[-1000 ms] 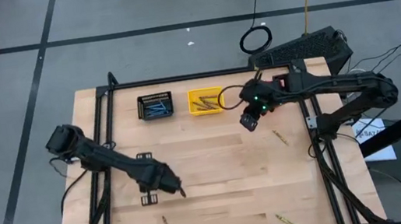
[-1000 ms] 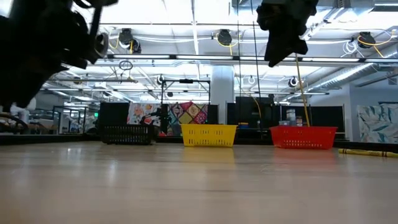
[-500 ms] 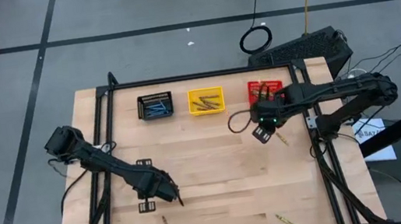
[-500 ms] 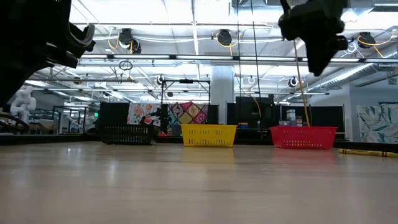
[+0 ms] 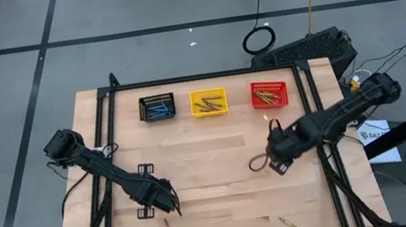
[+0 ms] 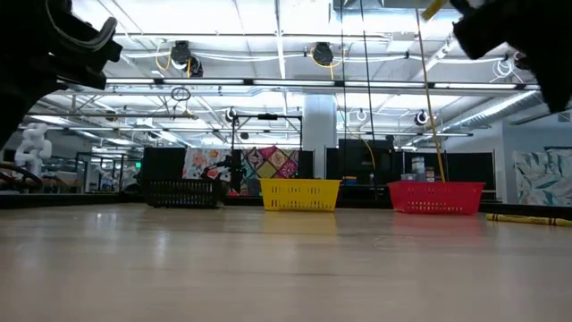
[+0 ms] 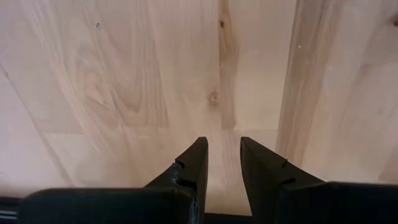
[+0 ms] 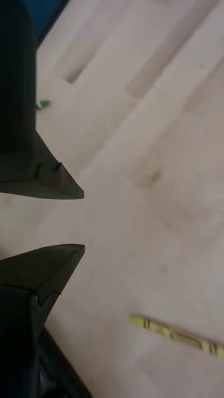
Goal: Sort crayons
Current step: Put the green crayon into the red bin
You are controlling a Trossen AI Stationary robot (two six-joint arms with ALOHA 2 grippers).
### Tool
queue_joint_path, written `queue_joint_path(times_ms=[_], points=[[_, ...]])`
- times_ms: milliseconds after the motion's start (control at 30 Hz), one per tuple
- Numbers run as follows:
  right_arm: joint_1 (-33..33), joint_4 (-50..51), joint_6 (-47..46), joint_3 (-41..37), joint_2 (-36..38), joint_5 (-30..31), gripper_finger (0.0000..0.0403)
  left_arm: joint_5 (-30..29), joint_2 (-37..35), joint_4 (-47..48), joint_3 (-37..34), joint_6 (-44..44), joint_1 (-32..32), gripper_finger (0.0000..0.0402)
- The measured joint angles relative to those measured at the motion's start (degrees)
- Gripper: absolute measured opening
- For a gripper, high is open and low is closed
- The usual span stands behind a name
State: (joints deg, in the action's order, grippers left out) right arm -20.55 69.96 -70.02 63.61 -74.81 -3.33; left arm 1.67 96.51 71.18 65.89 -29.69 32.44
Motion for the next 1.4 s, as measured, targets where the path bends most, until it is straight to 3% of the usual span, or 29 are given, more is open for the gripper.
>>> queue_joint_path(times_ms=[300,600,833,1200,1400], points=[[-13.0,-9.7,-12.2,-0.3,-1.2,0.3,0.0114,-0.5,0.0,-0.2,0.0,0.0,0.0,0.0086],[-22.2,-19.9,-22.9,-0.3,-12.0,-0.4,0.0114,-1.7,0.0,-0.3,0.0,0.0,0.0,0.0086],[-26.2,-31.0,-27.5,-0.3,-18.8,-4.4,0.0114,-1.7,0.0,-0.3,0.0,0.0,0.0,0.0086],[-30.1,-36.4,-34.2,-0.3,-22.7,-4.0,0.0114,-1.7,0.0,-0.3,0.0,0.0,0.0,0.0086],[-30.7,-37.2,-28.8,-0.3,-23.6,-4.2,0.0114,-1.7,0.0,-0.3,0.0,0.0,0.0,0.0086]])
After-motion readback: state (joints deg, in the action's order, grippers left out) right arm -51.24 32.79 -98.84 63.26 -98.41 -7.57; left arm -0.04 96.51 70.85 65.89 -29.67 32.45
